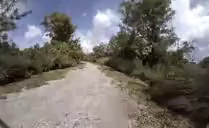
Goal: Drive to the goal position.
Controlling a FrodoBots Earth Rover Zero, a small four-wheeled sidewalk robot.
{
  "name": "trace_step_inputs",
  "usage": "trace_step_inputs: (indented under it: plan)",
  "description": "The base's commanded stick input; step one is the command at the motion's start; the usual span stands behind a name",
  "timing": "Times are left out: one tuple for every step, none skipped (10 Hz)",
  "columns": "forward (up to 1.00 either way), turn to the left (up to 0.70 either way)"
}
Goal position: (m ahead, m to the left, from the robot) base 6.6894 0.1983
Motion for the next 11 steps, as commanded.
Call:
trace_step_inputs:
  plan:
    - [0.84, 0.00]
    - [0.84, 0.00]
    - [0.84, 0.00]
    - [0.84, 0.00]
    - [0.84, 0.00]
    - [0.84, 0.00]
    - [0.84, 0.00]
    - [0.84, 0.00]
    - [0.84, 0.00]
    - [0.84, 0.00]
    - [0.84, 0.00]
